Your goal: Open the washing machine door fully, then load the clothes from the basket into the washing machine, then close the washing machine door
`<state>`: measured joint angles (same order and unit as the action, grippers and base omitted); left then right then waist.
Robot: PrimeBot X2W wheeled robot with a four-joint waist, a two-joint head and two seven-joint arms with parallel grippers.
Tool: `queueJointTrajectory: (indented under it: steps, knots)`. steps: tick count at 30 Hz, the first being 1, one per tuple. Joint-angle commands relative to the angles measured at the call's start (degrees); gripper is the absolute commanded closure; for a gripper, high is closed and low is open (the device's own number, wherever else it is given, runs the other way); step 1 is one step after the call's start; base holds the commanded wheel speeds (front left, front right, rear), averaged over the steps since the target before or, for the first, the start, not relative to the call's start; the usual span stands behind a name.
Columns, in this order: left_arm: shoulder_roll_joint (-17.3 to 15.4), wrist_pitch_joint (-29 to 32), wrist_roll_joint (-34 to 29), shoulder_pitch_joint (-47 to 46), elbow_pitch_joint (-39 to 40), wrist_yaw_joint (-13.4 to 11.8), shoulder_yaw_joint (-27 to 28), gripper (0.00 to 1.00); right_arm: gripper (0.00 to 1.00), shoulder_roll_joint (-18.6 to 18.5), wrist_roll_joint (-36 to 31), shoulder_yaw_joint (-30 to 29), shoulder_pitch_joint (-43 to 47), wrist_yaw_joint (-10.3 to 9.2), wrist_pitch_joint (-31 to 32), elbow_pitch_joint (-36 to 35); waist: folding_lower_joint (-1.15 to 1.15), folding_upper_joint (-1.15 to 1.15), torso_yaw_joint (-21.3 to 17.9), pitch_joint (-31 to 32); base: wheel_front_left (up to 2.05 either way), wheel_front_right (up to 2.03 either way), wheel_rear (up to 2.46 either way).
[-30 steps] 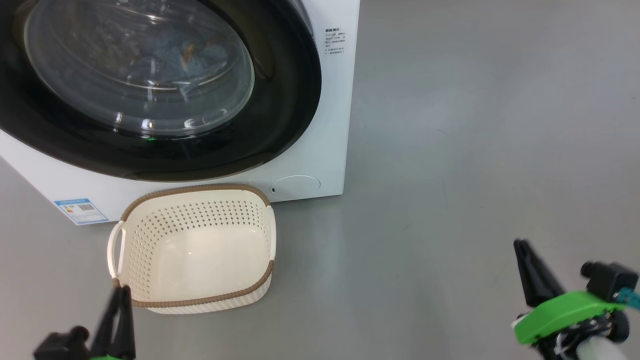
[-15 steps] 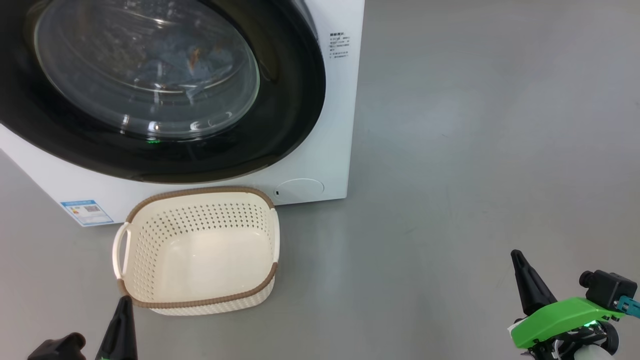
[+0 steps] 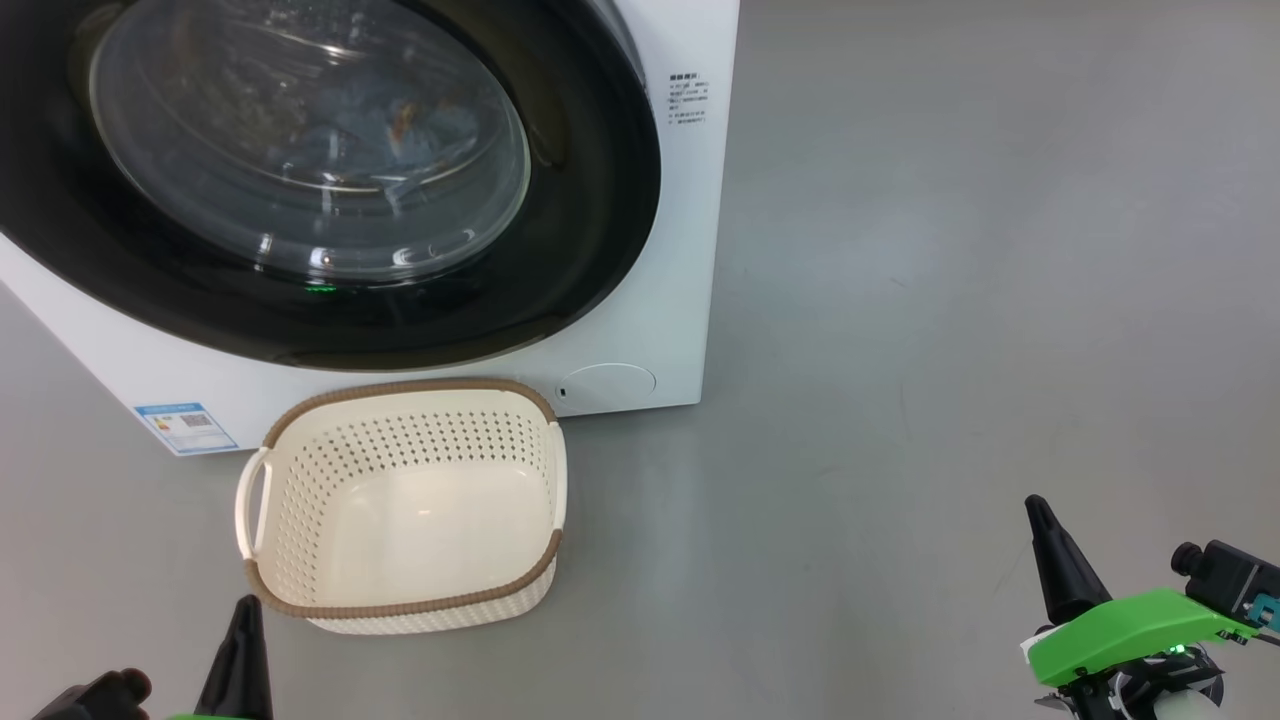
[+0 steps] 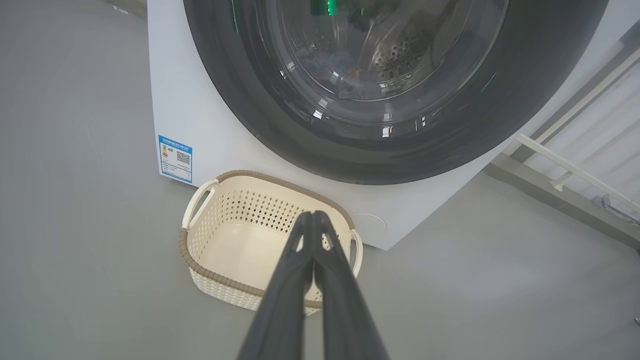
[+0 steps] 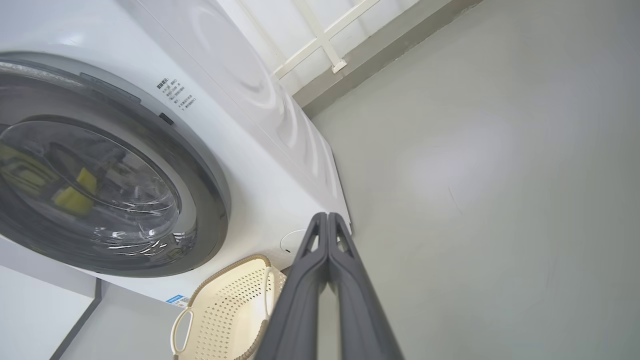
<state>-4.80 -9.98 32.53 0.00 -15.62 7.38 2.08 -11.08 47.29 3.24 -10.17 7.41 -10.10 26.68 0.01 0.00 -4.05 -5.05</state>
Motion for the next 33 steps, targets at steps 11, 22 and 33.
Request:
queueJointTrajectory:
  steps: [11, 22, 33]
  knots:
    - [-0.4, 2.16, 7.63, -2.26, 1.16, 0.03, 1.33, 1.0, 1.0, 0.34, 6.38, -1.29, 0.1, 0.02, 1.99, -2.93, -0.01, 0.0, 0.48, 0.58, 0.0, 0.0, 0.0]
    - [-0.1, 4.02, 14.35, -2.76, 1.22, 0.04, 1.74, 1.0, 1.0, 1.32, 11.4, -2.34, 0.6, 0.03, 3.85, -4.19, -0.01, 0.0, 0.94, 1.13, 0.0, 0.0, 0.0]
    - [0.22, 6.03, 21.65, -3.31, 1.28, 0.05, 2.19, 1.0, 1.0, 2.4, 16.84, -3.49, 1.15, 0.04, 5.87, -5.56, -0.01, 0.0, 1.45, 1.74, 0.0, 0.0, 0.0]
